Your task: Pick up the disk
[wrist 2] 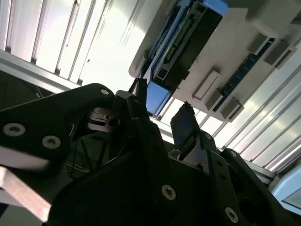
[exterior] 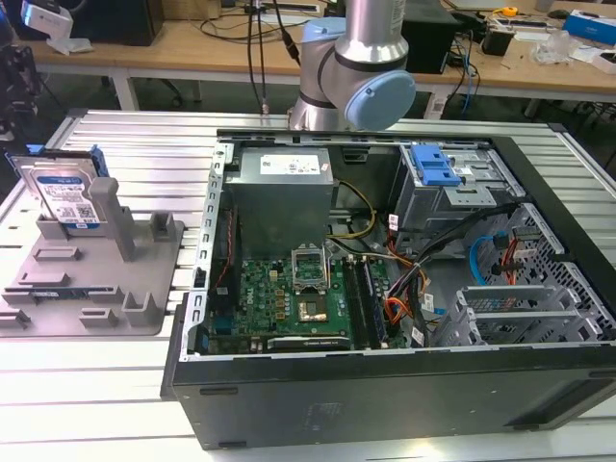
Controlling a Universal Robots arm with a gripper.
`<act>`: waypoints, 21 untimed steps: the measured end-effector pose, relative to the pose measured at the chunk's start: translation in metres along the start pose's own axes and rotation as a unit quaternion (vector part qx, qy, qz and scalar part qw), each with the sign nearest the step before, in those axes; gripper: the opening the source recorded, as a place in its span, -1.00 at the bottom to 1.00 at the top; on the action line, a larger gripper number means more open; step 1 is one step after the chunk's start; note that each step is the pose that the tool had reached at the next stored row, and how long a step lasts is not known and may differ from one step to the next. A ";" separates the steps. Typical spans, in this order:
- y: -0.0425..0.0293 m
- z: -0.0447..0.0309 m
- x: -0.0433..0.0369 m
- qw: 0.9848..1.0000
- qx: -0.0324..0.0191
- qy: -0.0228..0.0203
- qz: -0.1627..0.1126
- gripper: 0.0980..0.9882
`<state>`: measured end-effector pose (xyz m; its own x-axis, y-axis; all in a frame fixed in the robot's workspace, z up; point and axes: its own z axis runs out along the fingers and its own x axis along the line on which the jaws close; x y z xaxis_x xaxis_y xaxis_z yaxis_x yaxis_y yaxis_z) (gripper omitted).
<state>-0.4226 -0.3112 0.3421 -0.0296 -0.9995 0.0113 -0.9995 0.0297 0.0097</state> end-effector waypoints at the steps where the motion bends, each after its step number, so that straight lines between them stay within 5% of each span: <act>1: 0.0000 0.0005 -0.0001 1.000 0.000 0.000 0.000 -0.14; 21: 0.0003 0.0230 -0.0004 1.000 0.000 0.001 0.000 -0.14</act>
<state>-0.4232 -0.3111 0.3191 -0.0296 -0.9995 0.0123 -0.9995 0.0298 0.0096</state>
